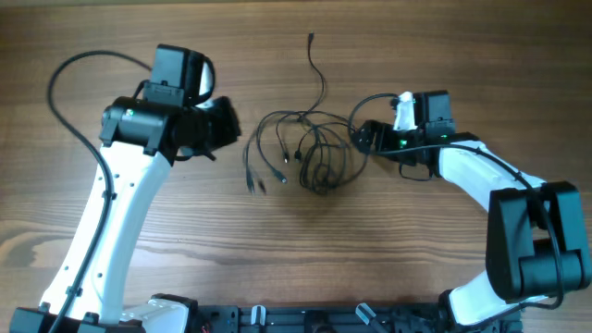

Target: Untangle cables

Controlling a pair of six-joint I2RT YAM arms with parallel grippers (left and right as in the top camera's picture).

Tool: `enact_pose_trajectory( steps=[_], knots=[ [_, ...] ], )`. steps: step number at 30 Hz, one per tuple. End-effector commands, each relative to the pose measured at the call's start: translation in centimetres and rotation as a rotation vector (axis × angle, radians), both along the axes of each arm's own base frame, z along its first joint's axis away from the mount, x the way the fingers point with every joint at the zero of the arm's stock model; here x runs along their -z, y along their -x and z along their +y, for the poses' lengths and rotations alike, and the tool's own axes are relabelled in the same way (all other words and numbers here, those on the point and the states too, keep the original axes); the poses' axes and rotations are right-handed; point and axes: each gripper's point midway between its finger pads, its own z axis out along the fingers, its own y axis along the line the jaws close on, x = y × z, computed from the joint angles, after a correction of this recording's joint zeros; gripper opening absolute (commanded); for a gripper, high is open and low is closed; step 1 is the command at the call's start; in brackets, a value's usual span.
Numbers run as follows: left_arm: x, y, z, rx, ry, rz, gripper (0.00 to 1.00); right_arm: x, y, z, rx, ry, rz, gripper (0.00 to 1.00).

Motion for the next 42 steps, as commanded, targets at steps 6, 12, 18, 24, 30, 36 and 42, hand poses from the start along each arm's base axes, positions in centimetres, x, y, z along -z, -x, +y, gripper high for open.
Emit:
enact_pose_trajectory(
  steps=[6, 12, 18, 24, 30, 36, 42],
  knots=[
    [5.5, -2.9, -2.8, -0.298, 0.09, 0.167, 0.96, -0.1, -0.2, -0.4, 0.005, 0.008, -0.006, 1.0],
    [10.5, -6.1, -14.3, -0.06, 0.227, 0.129, 0.82, -3.0, 1.9, 4.4, -0.317, -0.222, -0.099, 1.0],
    [16.1, -5.4, -15.0, -0.075, 0.171, 0.241, 0.04, -2.9, 2.9, 5.6, -0.288, -0.264, -0.022, 1.0],
    [9.9, -6.3, -14.6, -0.067, 0.292, 0.148, 0.04, -3.0, 4.7, 8.3, -0.434, -0.257, -0.049, 1.0],
    [6.4, -6.3, -14.7, -0.05, 0.336, 0.079, 0.04, 0.1, 5.5, 7.4, -0.316, -0.051, 0.067, 1.0],
    [5.3, -5.9, -15.6, -0.037, 0.41, 0.098, 0.04, -0.1, 4.6, 7.5, -0.226, -0.063, 0.073, 1.0],
    [-2.9, -5.5, -14.9, 0.015, 0.545, -0.054, 0.04, 0.0, 2.5, 6.5, -0.109, -0.002, 0.028, 0.86]
  ],
)
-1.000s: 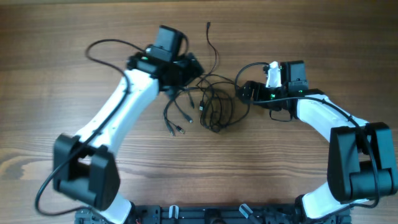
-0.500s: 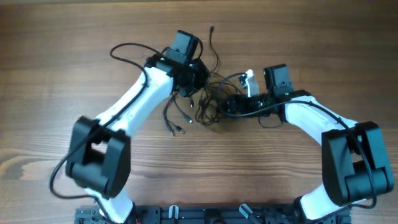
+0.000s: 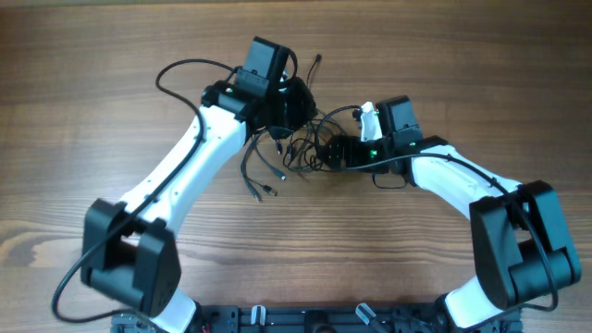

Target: Untangle cables

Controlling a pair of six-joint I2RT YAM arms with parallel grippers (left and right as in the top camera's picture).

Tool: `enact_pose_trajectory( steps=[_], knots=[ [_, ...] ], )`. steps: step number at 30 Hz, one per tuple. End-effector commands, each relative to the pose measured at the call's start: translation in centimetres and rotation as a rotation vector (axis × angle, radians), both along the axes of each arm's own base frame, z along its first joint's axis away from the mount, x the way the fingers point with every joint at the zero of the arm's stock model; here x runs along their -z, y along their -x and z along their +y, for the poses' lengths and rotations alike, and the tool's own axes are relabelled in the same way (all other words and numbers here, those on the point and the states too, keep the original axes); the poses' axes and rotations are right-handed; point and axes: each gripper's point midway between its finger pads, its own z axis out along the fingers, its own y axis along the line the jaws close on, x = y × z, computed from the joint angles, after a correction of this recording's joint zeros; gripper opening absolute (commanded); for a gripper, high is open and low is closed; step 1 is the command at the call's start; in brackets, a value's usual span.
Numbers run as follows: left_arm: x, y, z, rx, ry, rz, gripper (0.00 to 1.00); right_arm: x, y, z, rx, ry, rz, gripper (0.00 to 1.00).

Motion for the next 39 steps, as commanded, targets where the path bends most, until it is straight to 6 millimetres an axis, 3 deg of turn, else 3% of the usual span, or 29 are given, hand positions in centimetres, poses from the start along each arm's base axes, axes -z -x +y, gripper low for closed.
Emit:
enact_pose_trajectory(
  steps=[1, 2, 4, 5, 6, 8, 10, 12, 13, 14, 15, 16, 18, 19, 20, 23, 26, 28, 30, 31, 33, 35, 37, 39],
  knots=[
    [-9.3, 0.0, 1.6, -0.018, 0.131, -0.183, 0.04, 0.8, -1.3, -2.2, 0.128, 0.091, 0.001, 0.81],
    [-13.2, 0.0, 3.8, -0.061, 0.161, -0.272, 0.04, 1.0, -1.3, -3.5, 0.159, 0.098, 0.029, 0.71],
    [-19.4, 0.6, 8.5, -0.159, 0.197, -0.436, 0.04, 1.9, -1.4, -7.1, 0.25, 0.141, 0.085, 0.36],
    [-21.7, 1.1, 10.8, -0.205, 0.201, -0.505, 0.04, 2.1, -1.5, -8.8, 0.296, 0.157, 0.101, 0.3],
    [-23.5, 2.0, 13.0, -0.255, 0.2, -0.558, 0.04, 2.2, -1.9, -10.9, 0.35, 0.167, 0.113, 0.3],
    [-25.1, 3.3, 15.4, -0.314, 0.191, -0.601, 0.04, 2.3, -2.4, -14.1, 0.432, 0.162, 0.12, 0.25],
    [-25.5, 4.7, 16.9, -0.348, 0.163, -0.608, 0.04, 1.0, -3.1, -15.9, 0.354, 0.082, 0.045, 0.25],
    [-25.2, 4.9, 16.9, -0.315, 0.122, -0.631, 0.04, 1.9, -2.7, -21.6, 0.562, 0.183, 0.097, 0.2],
    [-25.2, 4.9, 16.9, -0.314, 0.121, -0.632, 0.04, 1.7, -2.6, -22.7, 0.566, 0.153, 0.092, 0.22],
    [-25.2, 4.8, 16.9, -0.315, 0.121, -0.631, 0.04, 0.6, -2.9, -22.1, 0.476, 0.061, 0.034, 0.41],
    [-25.0, 4.7, 16.9, -0.313, 0.118, -0.628, 0.04, -0.7, -3.2, -21.0, 0.394, -0.04, -0.029, 0.79],
    [-24.6, 4.3, 16.9, -0.313, 0.116, -0.614, 0.04, -3.7, -3.8, -19.0, 0.271, -0.211, -0.147, 1.0],
    [-23.4, 3.3, 16.8, -0.313, 0.109, -0.574, 0.04, -8.5, -4.0, -16.1, 0.077, -0.403, -0.34, 1.0],
    [-22.2, 2.7, 16.7, -0.313, 0.102, -0.534, 0.04, -9.9, -4.0, -15.2, 0.024, -0.447, -0.39, 1.0],
    [-21.0, 2.2, 16.7, -0.314, 0.094, -0.496, 0.04, -10.9, -4.0, -14.2, -0.02, -0.461, -0.423, 1.0],
    [-17.8, 0.5, 16.5, -0.313, 0.075, -0.396, 0.04, -10.8, -4.2, -12.4, -0.034, -0.388, -0.415, 1.0],
    [-13.9, -1.2, 14.5, -0.266, 0.061, -0.291, 0.11, -11.5, -4.0, -10.4, -0.062, -0.348, -0.419, 1.0],
    [-9.0, -2.9, 12.9, -0.249, -0.009, -0.189, 0.32, -12.0, -3.4, -8.4, -0.108, -0.341, -0.421, 1.0],
    [-4.3, -3.9, 13.0, -0.27, -0.11, -0.095, 0.92, -11.2, -3.2, -7.2, -0.121, -0.301, -0.398, 1.0],
    [-2.4, -3.9, 13.1, -0.274, -0.141, -0.045, 1.0, -10.7, -2.9, -6.7, -0.122, -0.278, -0.375, 1.0],
    [0.7, -3.2, 13.7, -0.276, -0.178, 0.063, 1.0, -10.0, -2.5, -6.1, -0.13, -0.256, -0.35, 1.0],
    [2.4, -1.8, 15.7, -0.311, -0.235, 0.163, 0.98, -10.0, -2.2, -5.2, -0.155, -0.253, -0.348, 1.0],
    [3.0, -0.1, 17.1, -0.33, -0.259, 0.249, 0.82, -9.7, -2.1, -4.8, -0.16, -0.234, -0.344, 1.0],
    [3.8, 2.6, 18.3, -0.341, -0.306, 0.365, 0.77, -9.1, -2.0, -4.6, -0.158, -0.2, -0.333, 1.0]
  ],
)
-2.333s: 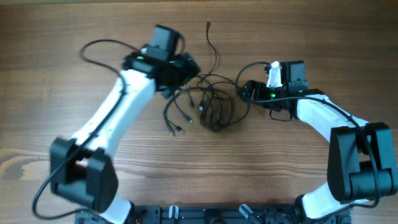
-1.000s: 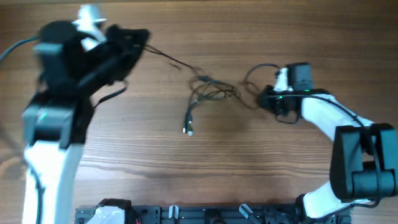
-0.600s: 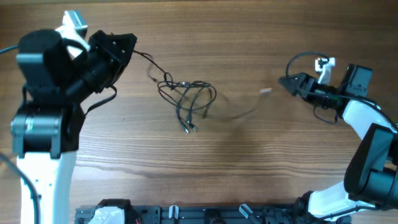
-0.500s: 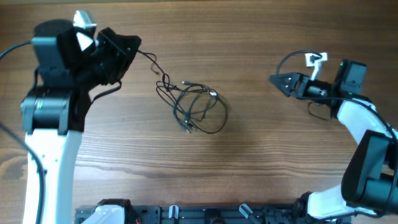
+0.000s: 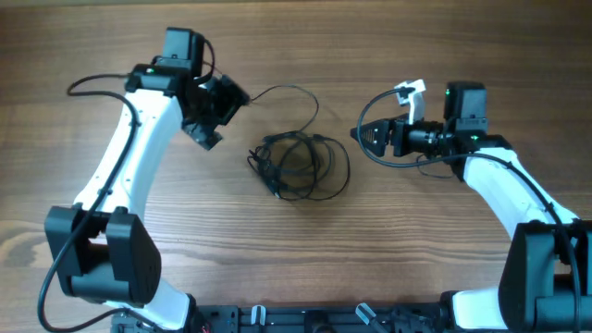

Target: Untangle cables

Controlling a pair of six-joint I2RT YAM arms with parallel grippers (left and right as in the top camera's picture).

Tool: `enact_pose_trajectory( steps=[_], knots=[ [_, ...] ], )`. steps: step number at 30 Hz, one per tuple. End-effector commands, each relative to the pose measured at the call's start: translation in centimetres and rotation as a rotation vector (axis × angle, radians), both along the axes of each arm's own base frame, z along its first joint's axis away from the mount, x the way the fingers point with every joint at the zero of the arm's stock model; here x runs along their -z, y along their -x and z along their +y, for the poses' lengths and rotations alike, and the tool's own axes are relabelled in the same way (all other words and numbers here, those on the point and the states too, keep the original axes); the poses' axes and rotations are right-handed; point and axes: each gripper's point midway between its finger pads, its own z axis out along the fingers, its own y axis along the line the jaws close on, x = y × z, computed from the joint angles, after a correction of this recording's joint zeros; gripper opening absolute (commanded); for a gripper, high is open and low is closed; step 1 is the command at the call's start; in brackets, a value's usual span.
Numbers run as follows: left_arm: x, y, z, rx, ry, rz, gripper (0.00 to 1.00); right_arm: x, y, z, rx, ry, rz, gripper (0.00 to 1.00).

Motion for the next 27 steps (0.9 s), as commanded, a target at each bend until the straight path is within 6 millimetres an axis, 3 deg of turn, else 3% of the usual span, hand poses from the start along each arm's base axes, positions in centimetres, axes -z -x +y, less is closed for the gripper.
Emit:
enact_pose_trajectory(
  steps=[1, 3, 6, 9, 11, 12, 20, 22, 23, 24, 25, 27],
  knots=[
    [0.7, 3.1, 2.3, -0.042, -0.066, 0.14, 0.69, 0.0, -0.1, 0.4, 0.012, 0.06, -0.018, 1.0],
    [1.6, 4.6, 2.1, -0.095, -0.043, 0.22, 0.61, 0.4, 0.0, 0.9, 0.007, 0.087, -0.02, 1.0],
    [4.6, 6.2, 1.3, -0.181, 0.011, 0.299, 0.6, 0.5, 0.8, 2.1, -0.03, 0.088, -0.009, 1.0],
    [8.0, 7.3, -1.4, -0.203, 0.192, 0.328, 0.6, 1.3, 1.4, 2.5, -0.049, 0.129, 0.0, 1.0],
    [9.8, 7.9, -1.9, -0.277, 0.244, 0.349, 0.75, 1.3, 1.4, 2.5, -0.049, 0.128, 0.002, 1.0],
    [10.3, 8.1, -1.9, -0.315, 0.249, 0.361, 0.76, 1.3, 1.4, 2.5, -0.049, 0.128, 0.002, 1.0],
    [10.7, 6.7, -1.3, -0.366, 0.261, 0.31, 0.78, 1.8, 1.9, 2.2, -0.045, 0.144, 0.036, 1.0],
    [10.7, 6.5, 0.0, -0.402, 0.276, 0.314, 0.79, 0.3, 3.7, 4.0, -0.209, 0.056, -0.047, 1.0],
    [10.7, 6.5, 0.4, -0.417, 0.278, 0.316, 0.79, -0.2, 4.0, 4.6, -0.249, 0.028, -0.076, 0.97],
    [10.7, 6.4, 0.8, -0.43, 0.28, 0.316, 0.79, -0.6, 4.3, 5.6, -0.282, 0.016, -0.105, 0.81],
    [10.7, 6.4, 0.9, -0.433, 0.28, 0.315, 0.79, -0.7, 4.7, 6.5, -0.311, 0.015, -0.125, 0.73],
    [10.7, 6.4, 0.9, -0.433, 0.28, 0.315, 0.8, 0.4, 5.3, 8.7, -0.356, 0.122, -0.178, 0.72]
  ],
)
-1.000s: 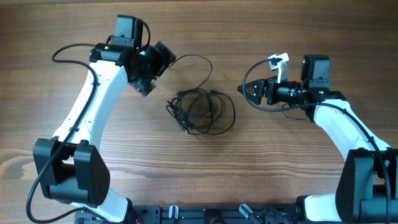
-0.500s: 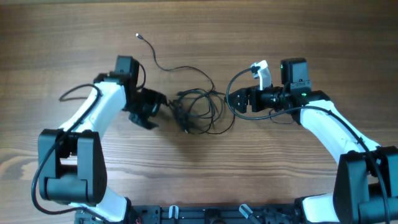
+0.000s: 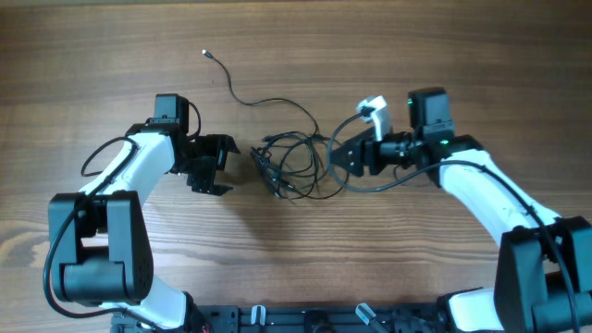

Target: Untangle cables

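Note:
A tangled bundle of thin black cables (image 3: pixel 294 166) lies in the middle of the wooden table. One strand (image 3: pixel 250 100) runs out of it to the upper left and ends in a small plug (image 3: pixel 205 54), lying free. My left gripper (image 3: pixel 228 166) is just left of the bundle, open, with nothing between its fingers. From the other side, my right gripper (image 3: pixel 337 157) reaches the bundle's right edge, at the outer loops. Its dark fingers merge with the cables, so their state is unclear.
The right arm's own black lead (image 3: pixel 388 180) loops beneath its wrist, near the bundle. The left arm's body (image 3: pixel 120 176) lies along the table's left side. Bare wood surrounds the bundle at the back and front.
The left gripper was up at the back left, where the long strand ended; now it is lower, open beside the bundle, and the strand lies free. The right gripper has moved left to the bundle.
At first the cables lay spread out with several loose ends, a gripper on each side. Then both grippers were in the tangle. Later they were apart, the bundle compact, one strand reaching the left gripper. Now that strand lies free and both grippers flank the bundle.

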Controlling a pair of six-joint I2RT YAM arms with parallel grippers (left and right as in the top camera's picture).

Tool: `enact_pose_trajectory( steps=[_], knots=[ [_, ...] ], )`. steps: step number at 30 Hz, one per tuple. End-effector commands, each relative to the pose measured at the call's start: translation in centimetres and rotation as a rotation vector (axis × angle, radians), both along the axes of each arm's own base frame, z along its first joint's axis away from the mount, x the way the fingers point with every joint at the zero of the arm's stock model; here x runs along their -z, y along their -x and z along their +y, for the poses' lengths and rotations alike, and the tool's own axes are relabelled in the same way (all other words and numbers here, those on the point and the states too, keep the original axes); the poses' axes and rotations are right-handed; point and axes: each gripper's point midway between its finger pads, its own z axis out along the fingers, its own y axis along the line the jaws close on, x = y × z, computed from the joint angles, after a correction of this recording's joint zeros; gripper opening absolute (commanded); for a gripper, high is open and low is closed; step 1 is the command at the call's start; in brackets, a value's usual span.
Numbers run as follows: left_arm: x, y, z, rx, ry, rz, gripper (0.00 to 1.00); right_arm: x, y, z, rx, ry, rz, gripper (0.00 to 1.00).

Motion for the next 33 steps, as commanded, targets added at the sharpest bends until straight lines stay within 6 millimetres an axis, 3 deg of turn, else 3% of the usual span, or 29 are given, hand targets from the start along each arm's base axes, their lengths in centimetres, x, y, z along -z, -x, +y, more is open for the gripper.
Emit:
enact_pose_trajectory(
  steps=[1, 3, 6, 8, 15, 20, 22, 23, 24, 26, 30, 33],
  knots=[
    [0.0, 0.2, 0.0, -0.009, 0.007, 0.011, 0.81, 0.7, 1.0, 3.0, -0.078, 0.135, -0.133, 0.72],
    [-0.1, 0.2, -0.3, 0.017, 0.025, -0.003, 0.84, 2.8, 0.4, 3.6, -0.04, 0.356, -0.239, 0.72],
    [-0.3, 0.3, -0.6, 0.063, 0.039, -0.026, 0.92, 2.6, -1.1, 5.0, -0.014, 0.483, -0.431, 0.73],
    [-0.3, 0.5, -0.6, 0.063, 0.04, -0.019, 0.94, 2.9, -1.2, 5.9, -0.035, 0.511, -0.492, 0.72],
    [-0.3, 0.5, -0.7, 0.08, 0.041, -0.026, 0.98, 4.8, 1.0, 8.4, -0.138, 0.522, -0.492, 0.67],
    [-0.5, 0.9, -1.0, 0.085, 0.063, -0.015, 0.99, 6.1, -0.7, 8.8, -0.102, 0.539, -0.533, 0.61],
    [-0.9, 0.8, -1.6, 0.118, 0.102, -0.038, 1.0, 6.4, -0.8, 8.9, -0.103, 0.538, -0.536, 0.47],
    [-1.3, 0.8, -2.1, 0.156, 0.134, -0.065, 1.0, 6.5, -0.9, 8.9, -0.103, 0.541, -0.533, 0.19],
    [-2.3, 0.8, -3.2, 0.217, 0.215, -0.118, 1.0, 6.5, -0.9, 8.9, -0.102, 0.54, -0.534, 0.04],
    [-4.3, -0.3, -4.6, 0.306, 0.304, -0.264, 1.0, 6.5, -1.0, 8.9, -0.093, 0.536, -0.53, 0.04],
    [-9.4, -4.0, -5.1, 0.394, 0.201, -0.603, 1.0, 6.5, -1.0, 8.8, -0.083, 0.534, -0.521, 0.04],
    [-10.1, -4.7, -7.0, 0.389, 0.152, -0.636, 1.0, 6.1, -1.1, 8.8, -0.069, 0.523, -0.516, 0.04]
  ],
)
